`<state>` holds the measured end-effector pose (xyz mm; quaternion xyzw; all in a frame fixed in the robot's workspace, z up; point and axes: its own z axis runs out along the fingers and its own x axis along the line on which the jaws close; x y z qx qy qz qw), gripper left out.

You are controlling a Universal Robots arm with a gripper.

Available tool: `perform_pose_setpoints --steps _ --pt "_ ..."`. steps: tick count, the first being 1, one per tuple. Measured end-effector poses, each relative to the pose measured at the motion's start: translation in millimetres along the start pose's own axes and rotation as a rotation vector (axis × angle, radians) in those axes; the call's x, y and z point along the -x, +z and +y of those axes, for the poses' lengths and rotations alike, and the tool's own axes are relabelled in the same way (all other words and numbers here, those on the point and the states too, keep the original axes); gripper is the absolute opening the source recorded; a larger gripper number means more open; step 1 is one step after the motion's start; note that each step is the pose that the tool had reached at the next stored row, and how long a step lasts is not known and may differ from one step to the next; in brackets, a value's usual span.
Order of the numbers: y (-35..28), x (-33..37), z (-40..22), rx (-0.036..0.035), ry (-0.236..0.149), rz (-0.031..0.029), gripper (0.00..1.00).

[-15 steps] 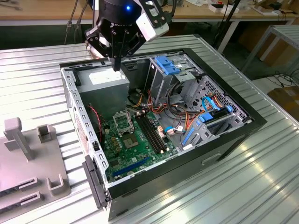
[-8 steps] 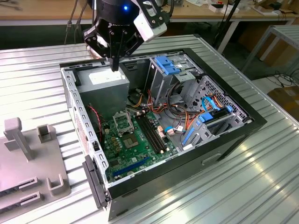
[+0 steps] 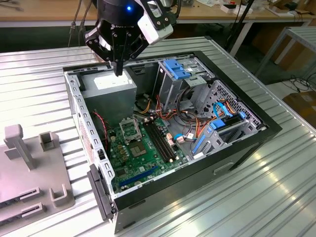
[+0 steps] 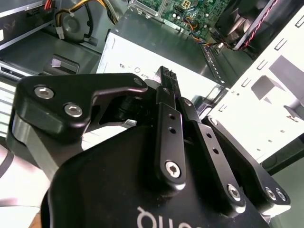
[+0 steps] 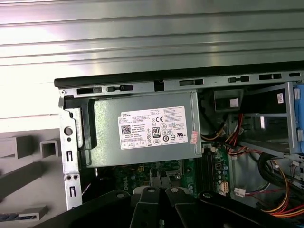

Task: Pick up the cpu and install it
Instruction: 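Reach for the cpu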

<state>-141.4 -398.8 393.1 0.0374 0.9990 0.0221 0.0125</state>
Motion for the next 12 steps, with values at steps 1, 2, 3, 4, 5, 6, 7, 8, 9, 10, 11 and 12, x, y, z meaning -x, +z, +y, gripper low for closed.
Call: perform_pose_setpoints --steps 1,2,3,4,5,6,7,8,9,10,11,12 --pt "0.0 -0.5 0.0 0.0 0.0 0.0 0.1" --pt "0.0 -1.0 -0.1 0.0 0.0 0.0 0.1" --pt "-0.1 -1.4 -0.1 -0.0001 0.0 0.0 0.1" --pt "-0.1 -1.9 -0.1 0.0 0.0 0.0001 0.1" --pt "0.0 -2.2 -0.2 0.0 0.0 0.0 0.1" --pt "0.0 -2.6 -0.2 0.0 0.0 0.0 0.1" --pt "-0.1 -2.9 -0.2 0.0 0.0 0.0 0.1" --pt "-0.1 -3.3 -0.2 0.0 0.0 0.0001 0.1" --pt "-0.1 -3.7 -0.3 0.0 0.0 0.0 0.1" --pt "-0.1 -4.2 -0.3 0.0 0.0 0.0 0.1" --pt "-0.1 -4.7 -0.3 0.0 0.0 0.0 0.1" --pt "-0.1 -5.0 -0.4 -0.0001 0.0 0.0 0.1"
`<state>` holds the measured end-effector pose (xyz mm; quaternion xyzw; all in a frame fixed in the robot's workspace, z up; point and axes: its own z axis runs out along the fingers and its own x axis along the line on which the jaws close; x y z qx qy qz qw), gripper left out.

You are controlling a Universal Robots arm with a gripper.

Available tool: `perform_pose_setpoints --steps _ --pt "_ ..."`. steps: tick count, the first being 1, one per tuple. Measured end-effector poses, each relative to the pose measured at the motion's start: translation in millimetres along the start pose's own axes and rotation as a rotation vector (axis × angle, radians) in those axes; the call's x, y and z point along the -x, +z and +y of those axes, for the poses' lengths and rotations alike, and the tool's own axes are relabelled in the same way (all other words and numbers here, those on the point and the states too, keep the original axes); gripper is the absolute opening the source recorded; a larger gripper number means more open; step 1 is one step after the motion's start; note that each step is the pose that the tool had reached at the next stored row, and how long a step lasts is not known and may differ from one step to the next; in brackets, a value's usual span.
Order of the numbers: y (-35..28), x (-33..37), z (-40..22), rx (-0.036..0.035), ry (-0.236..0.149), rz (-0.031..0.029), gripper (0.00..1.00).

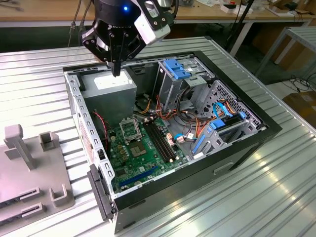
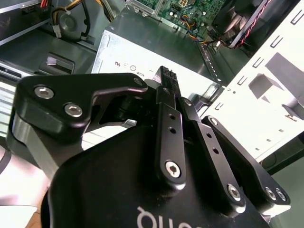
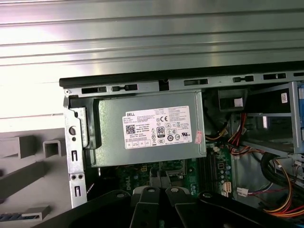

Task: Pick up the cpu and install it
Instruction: 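Reach for the cpu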

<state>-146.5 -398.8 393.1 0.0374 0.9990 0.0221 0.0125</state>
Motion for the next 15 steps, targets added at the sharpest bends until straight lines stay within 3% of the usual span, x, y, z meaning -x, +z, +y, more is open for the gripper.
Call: perform_pose_setpoints --steps 15 --pt "-0.1 -6.5 -0.5 0.0 0.0 0.0 0.1"
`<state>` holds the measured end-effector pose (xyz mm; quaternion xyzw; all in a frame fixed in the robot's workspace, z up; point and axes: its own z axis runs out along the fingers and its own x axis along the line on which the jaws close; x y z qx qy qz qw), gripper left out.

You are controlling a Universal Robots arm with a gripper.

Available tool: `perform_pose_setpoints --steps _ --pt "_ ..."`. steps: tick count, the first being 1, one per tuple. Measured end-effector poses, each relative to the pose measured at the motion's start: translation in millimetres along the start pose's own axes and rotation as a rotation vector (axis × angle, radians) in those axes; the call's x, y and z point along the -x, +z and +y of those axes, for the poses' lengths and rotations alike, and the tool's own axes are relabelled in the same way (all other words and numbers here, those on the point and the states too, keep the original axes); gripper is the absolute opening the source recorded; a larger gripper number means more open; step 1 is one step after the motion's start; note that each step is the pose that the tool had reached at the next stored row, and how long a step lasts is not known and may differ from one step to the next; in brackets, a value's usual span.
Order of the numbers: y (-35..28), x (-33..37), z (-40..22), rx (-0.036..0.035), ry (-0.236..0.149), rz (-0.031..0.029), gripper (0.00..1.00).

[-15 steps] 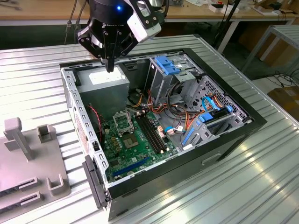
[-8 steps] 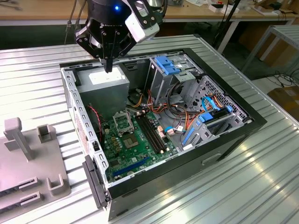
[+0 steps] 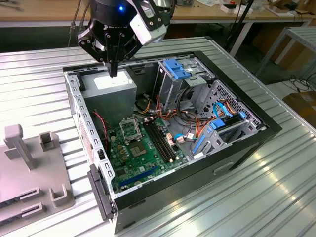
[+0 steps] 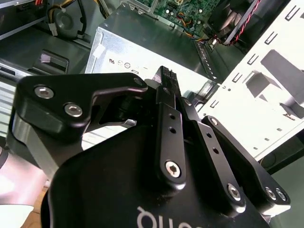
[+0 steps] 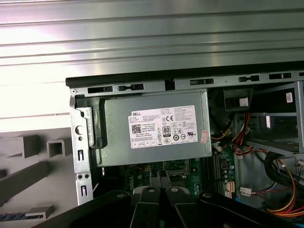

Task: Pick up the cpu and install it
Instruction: 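Reach for the cpu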

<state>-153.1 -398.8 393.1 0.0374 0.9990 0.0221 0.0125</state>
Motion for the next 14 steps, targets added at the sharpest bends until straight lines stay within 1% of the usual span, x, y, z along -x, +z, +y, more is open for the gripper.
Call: perform_pose_setpoints --steps 6,14 --pt "0.0 -1.7 -0.1 0.0 0.0 0.0 0.1" --pt "-0.1 -5.7 -0.4 0.0 0.0 0.0 0.1"
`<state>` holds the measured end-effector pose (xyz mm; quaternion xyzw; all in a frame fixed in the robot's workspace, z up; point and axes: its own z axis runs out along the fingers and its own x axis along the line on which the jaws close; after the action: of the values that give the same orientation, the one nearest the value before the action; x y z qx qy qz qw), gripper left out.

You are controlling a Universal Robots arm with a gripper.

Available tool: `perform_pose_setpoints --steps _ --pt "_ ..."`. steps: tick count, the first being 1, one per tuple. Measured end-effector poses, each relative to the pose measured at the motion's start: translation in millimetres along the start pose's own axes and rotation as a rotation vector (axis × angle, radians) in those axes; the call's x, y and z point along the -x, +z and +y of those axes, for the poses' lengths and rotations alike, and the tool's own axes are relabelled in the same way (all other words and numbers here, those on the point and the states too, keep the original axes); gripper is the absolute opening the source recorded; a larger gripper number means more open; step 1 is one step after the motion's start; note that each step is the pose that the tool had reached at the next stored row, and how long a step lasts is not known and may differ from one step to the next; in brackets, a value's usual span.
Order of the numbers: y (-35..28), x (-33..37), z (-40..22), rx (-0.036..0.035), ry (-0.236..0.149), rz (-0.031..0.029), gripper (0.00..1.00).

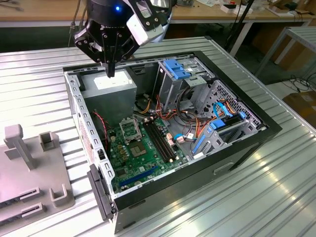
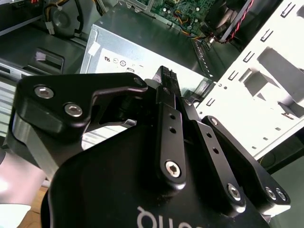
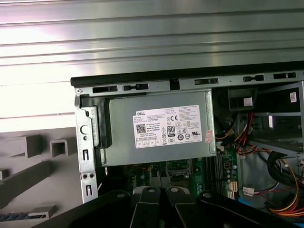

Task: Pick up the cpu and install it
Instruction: 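Reach for the cpu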

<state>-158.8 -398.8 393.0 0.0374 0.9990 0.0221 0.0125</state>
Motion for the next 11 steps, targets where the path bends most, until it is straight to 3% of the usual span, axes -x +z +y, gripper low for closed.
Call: perform_pose_setpoints --steps 11 --pt "-0.2 -8.3 -0.6 -0.0001 0.0 0.0002 0.1"
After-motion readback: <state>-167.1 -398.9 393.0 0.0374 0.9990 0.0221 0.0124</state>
